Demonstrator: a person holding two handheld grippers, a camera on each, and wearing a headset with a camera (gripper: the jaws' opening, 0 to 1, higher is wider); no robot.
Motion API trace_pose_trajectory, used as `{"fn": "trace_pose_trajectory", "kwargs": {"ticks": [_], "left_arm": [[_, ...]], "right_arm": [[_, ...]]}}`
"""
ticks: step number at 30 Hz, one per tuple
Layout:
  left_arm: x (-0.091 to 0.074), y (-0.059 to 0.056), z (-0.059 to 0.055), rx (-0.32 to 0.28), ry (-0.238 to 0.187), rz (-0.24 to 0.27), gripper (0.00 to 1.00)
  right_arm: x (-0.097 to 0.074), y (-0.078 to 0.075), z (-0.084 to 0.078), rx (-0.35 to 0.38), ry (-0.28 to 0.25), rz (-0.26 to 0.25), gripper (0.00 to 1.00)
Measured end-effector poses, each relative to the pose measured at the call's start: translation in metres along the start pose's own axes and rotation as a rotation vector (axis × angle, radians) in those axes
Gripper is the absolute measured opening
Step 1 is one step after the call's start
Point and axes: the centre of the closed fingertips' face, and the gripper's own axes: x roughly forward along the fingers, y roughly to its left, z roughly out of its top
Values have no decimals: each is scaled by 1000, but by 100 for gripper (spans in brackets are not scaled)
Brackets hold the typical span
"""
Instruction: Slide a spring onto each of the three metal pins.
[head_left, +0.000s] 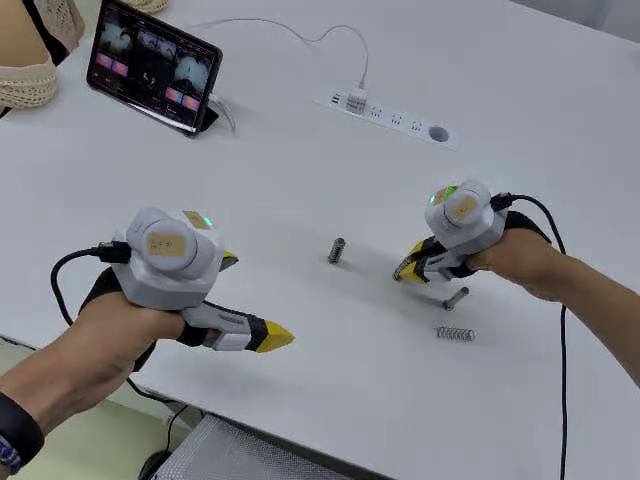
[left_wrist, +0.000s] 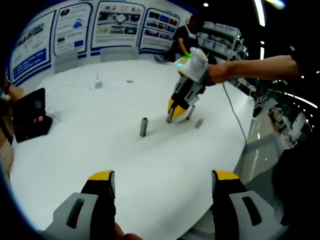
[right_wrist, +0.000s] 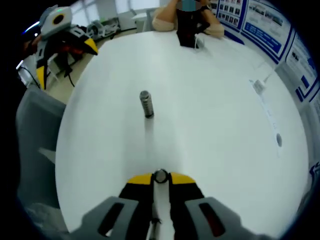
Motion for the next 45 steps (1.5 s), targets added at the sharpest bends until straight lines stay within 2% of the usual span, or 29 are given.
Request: {"fn": "trace_pose_trajectory", "kwargs": {"ticks": [5,19,25,27,45], "left_arm": [[0,0,0,2,0,-3,80],[1,-11,7,19,-9,-19,81],[1,-13,8,25,-11,-24,81],[1,-14,8,28,-12,-26,81],[3,-18,11,36,-28,-37,81]], "right_arm": [[-1,1,-2,11,-2,-5,14],[-17,-2,-12,91,-26,-60,35],[-25,8,-13,107,-29,-75,44],[-27,7,-13,108,-34,-84,44],[-46,14,-5,255,-168,-139,47]]}}
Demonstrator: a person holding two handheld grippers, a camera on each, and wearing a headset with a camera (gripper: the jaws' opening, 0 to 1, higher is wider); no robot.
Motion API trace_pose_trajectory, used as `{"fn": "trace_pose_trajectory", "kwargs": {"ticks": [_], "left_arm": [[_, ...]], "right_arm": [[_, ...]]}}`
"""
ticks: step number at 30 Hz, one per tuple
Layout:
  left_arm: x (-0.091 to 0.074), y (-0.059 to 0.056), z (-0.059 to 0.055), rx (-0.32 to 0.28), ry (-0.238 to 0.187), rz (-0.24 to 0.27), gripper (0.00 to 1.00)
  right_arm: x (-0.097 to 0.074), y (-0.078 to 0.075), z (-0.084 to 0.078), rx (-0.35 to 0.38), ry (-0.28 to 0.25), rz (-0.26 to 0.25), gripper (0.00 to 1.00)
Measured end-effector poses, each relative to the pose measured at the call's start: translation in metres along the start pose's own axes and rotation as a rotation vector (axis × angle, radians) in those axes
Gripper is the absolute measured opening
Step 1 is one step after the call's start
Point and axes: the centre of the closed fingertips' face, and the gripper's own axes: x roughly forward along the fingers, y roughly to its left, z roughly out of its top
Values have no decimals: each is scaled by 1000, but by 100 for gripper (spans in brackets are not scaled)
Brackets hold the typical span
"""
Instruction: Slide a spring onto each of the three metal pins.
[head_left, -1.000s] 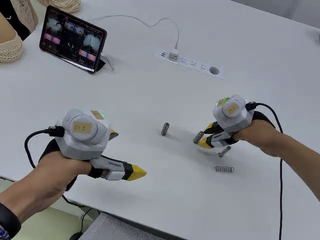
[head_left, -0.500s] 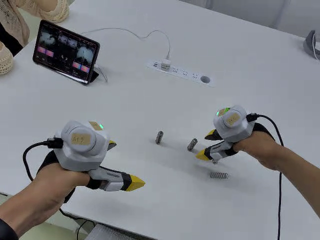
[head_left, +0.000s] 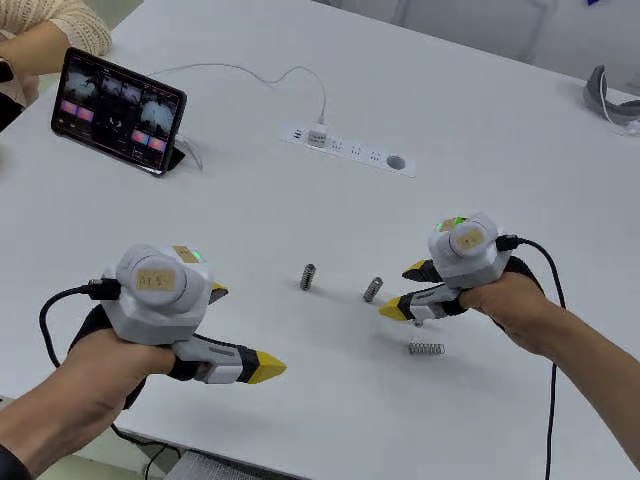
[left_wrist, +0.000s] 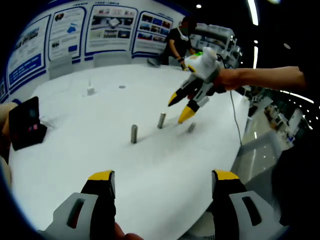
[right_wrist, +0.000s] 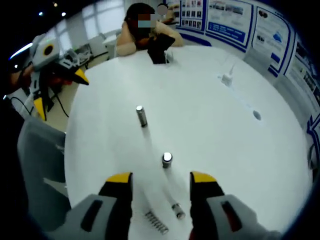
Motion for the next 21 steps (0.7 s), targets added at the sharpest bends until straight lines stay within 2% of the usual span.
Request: {"fn": "trace_pose_trajectory", "kwargs": {"ticks": [21], "left_arm": [[6,-5,2,-7,-13,-12,80]], "right_arm": [[-7,18,3,131,-97,-32,53]]}}
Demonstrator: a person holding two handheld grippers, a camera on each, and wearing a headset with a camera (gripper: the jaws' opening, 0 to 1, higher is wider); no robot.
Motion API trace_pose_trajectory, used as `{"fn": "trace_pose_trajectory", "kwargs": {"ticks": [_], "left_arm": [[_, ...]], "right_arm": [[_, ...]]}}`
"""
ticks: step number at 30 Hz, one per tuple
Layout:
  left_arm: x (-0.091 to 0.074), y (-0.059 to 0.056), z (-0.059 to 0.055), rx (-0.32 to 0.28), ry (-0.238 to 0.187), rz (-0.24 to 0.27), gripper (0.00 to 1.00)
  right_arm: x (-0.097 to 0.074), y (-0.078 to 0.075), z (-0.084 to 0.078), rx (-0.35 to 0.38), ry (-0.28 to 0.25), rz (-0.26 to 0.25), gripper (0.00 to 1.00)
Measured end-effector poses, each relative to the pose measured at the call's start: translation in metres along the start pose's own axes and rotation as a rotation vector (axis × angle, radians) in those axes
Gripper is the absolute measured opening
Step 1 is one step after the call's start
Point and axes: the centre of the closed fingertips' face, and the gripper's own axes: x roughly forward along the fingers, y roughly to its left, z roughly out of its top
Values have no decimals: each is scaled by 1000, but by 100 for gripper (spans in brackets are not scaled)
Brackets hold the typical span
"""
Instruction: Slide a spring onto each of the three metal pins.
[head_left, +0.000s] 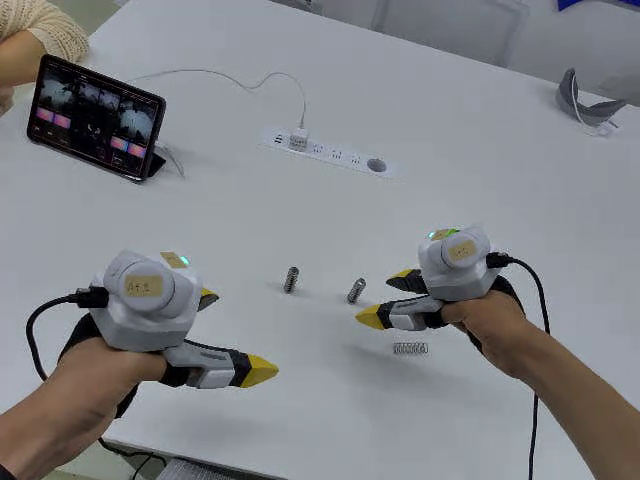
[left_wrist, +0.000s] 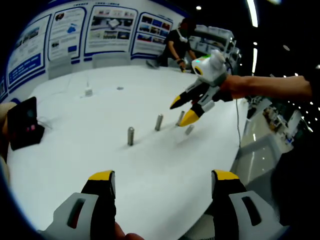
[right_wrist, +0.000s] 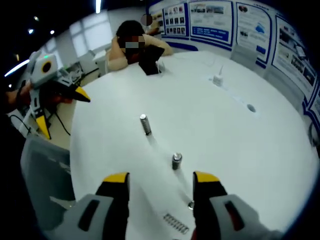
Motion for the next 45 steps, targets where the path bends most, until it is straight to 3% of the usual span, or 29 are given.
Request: {"fn": "trace_pose_trajectory", "kwargs": {"ticks": [16,26,45], "left_arm": [[4,0,4,0,1,-4,80],[10,-9,7,10,7,-20,80],[25,-14,16,28,14,-47,81]], "right_arm": [[-11,5,-4,77,-59,-33,56],[-26,8,-10,135,-110,-67,58],[-56,11,-37,235,-167,-124,63]]}}
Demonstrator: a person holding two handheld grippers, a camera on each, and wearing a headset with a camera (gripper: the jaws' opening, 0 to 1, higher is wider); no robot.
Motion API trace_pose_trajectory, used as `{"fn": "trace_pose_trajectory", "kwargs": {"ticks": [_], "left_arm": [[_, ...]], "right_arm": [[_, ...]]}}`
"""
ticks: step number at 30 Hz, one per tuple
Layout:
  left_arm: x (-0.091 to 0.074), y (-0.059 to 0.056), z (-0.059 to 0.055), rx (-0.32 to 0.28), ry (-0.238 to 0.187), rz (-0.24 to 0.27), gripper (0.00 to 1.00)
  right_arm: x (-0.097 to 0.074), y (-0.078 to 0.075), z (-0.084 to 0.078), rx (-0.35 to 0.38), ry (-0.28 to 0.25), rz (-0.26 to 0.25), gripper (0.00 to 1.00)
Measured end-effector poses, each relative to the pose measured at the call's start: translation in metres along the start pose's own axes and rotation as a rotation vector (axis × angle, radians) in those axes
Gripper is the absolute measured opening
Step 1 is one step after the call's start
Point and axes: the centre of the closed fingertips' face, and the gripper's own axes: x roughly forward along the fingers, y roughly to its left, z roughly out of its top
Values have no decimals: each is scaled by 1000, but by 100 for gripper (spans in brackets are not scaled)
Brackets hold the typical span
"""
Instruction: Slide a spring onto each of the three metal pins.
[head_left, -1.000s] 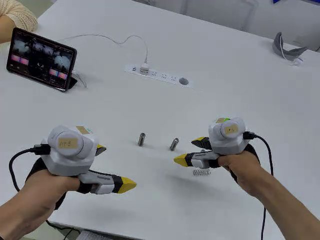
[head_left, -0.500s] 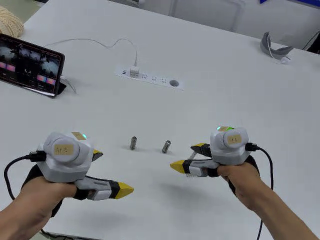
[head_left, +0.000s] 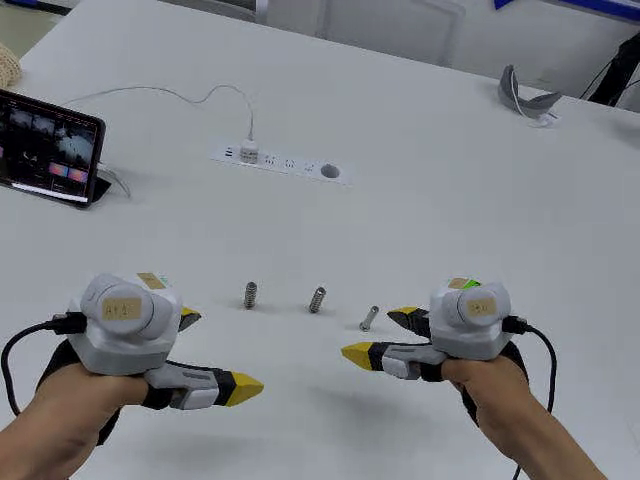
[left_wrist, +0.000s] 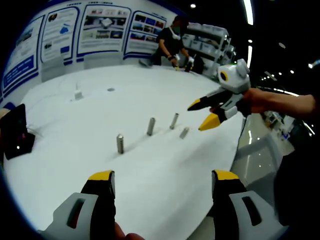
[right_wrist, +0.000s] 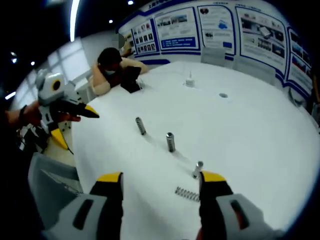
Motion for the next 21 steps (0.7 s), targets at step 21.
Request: {"fn": "trace_pose_trajectory", "kwargs": {"ticks": [21], "left_arm": [[18,-10,5,16,21,-27,81]], "right_arm": [[-30,-7,-20,77,-48,-28,71]]}}
